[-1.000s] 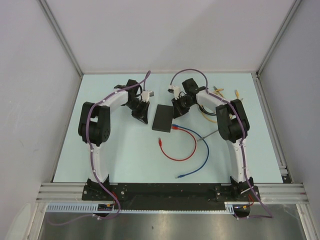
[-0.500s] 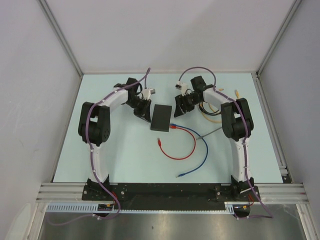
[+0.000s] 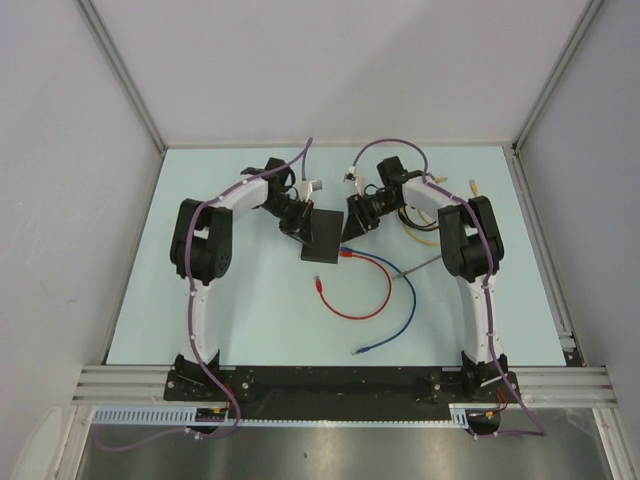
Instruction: Pull the plug from the switch port
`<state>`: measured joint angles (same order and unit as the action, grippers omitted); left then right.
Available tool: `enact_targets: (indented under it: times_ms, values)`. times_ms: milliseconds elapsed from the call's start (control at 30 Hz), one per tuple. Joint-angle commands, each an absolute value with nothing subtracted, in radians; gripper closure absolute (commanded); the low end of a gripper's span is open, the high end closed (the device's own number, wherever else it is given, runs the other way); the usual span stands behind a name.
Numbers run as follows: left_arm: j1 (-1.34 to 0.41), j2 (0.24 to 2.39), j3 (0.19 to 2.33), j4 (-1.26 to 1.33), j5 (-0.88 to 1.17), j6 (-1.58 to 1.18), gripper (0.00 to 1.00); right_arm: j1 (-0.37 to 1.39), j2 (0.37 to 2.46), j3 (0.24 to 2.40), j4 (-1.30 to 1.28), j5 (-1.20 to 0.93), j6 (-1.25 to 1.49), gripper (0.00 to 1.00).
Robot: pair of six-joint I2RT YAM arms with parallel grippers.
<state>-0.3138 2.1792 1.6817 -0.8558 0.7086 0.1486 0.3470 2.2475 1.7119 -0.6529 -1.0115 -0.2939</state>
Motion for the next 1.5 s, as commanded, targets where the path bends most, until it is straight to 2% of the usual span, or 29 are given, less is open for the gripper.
enact_targets:
  times_ms: [0,167,1467]
  values:
    - [-0.318,2.223,1.726,-0.867,0.687,0.15,0.86,0.348,2.304,1.766,-0.675,-1.057,-0.318,0.42]
    - [-0.319,2.233,1.726,-0.867,0.657,0.15,0.87,0.341,2.333,1.776,-0.699,-1.052,-0.341,0.49]
    - [-0.339,2.221,1.706,-0.877,0.592,0.173,0.87,0.364,2.448,1.833,-0.753,-1.066,-0.402,0.66]
